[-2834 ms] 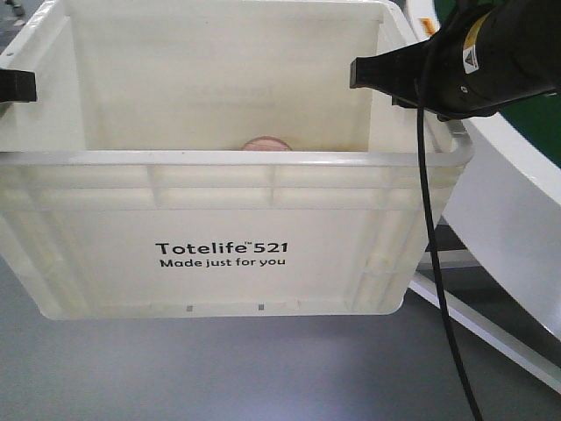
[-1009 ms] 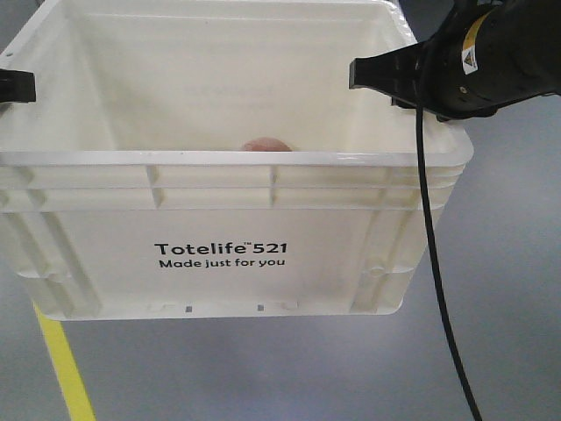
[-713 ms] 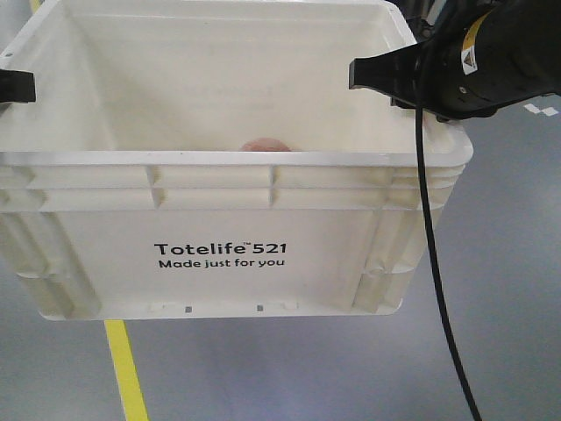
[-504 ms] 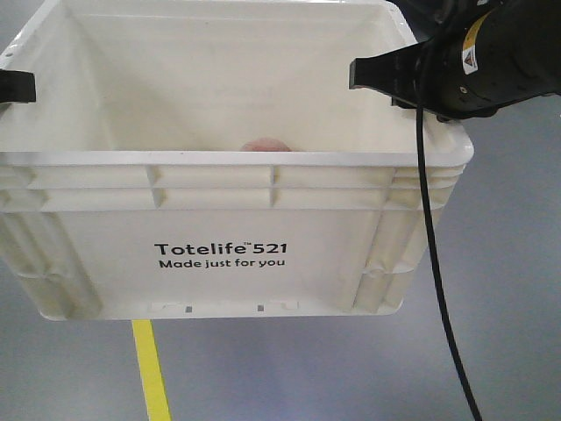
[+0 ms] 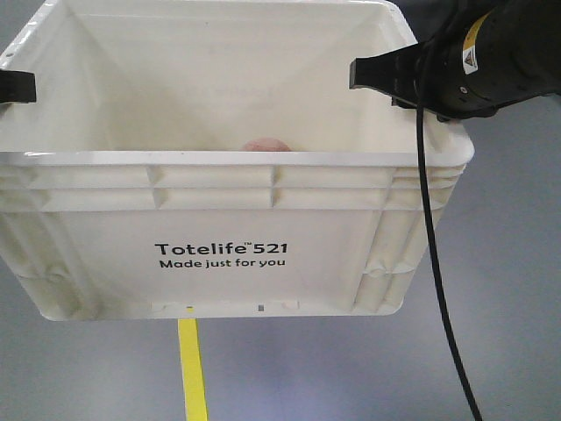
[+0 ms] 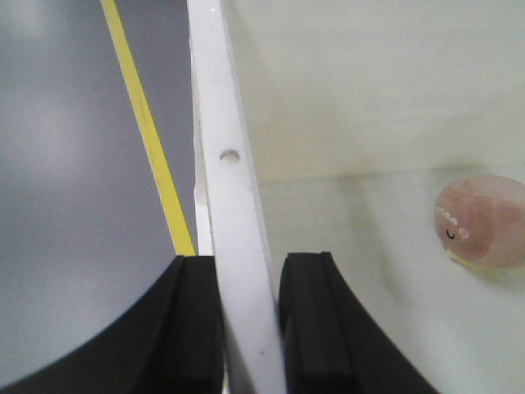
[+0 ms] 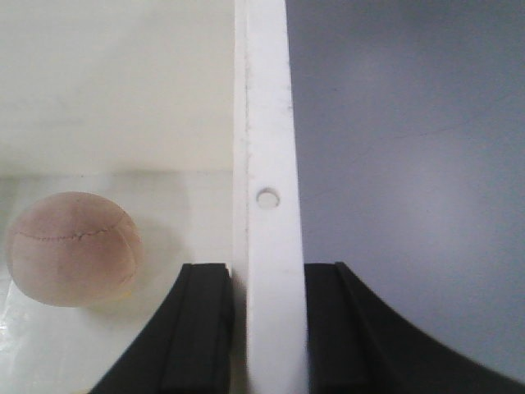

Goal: Place moving items into box and shelve

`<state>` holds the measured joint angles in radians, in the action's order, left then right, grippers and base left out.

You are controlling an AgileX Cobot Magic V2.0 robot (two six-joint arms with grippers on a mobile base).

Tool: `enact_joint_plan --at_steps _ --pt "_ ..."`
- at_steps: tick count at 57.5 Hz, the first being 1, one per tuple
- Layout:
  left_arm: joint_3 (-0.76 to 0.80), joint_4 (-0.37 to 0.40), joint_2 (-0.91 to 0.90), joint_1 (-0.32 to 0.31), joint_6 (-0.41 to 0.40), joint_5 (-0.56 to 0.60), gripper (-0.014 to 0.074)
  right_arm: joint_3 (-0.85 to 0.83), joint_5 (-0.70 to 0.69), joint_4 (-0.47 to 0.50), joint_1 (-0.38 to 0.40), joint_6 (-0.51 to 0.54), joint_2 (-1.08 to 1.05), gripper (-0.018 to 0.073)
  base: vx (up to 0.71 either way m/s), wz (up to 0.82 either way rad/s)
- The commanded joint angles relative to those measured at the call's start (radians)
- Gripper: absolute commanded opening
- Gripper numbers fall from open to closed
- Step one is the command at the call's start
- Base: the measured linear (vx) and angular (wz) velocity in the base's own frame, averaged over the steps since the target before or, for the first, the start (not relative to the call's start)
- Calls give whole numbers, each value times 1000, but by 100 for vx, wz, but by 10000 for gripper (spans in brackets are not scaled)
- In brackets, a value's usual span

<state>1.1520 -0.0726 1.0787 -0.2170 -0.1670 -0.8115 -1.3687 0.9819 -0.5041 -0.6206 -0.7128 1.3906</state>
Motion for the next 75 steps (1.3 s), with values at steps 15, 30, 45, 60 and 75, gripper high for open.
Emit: enact_joint_plan --at_steps 15,30,45,60,75 --pt "44 16 -32 -9 30 147 129 -46 -110 -101 1 4 -39 127 -7 27" --pt "44 16 -32 -9 30 147 129 -46 -110 -101 1 4 -39 127 -6 28" --pt "44 16 -33 -9 30 146 129 -46 -109 -101 1 4 -39 127 -1 22" --pt "44 16 -33 -9 30 146 129 -46 -106 -101 1 4 -39 127 9 12" --pt "44 17 -33 -9 30 146 129 -46 -106 -101 1 4 -39 127 19 9"
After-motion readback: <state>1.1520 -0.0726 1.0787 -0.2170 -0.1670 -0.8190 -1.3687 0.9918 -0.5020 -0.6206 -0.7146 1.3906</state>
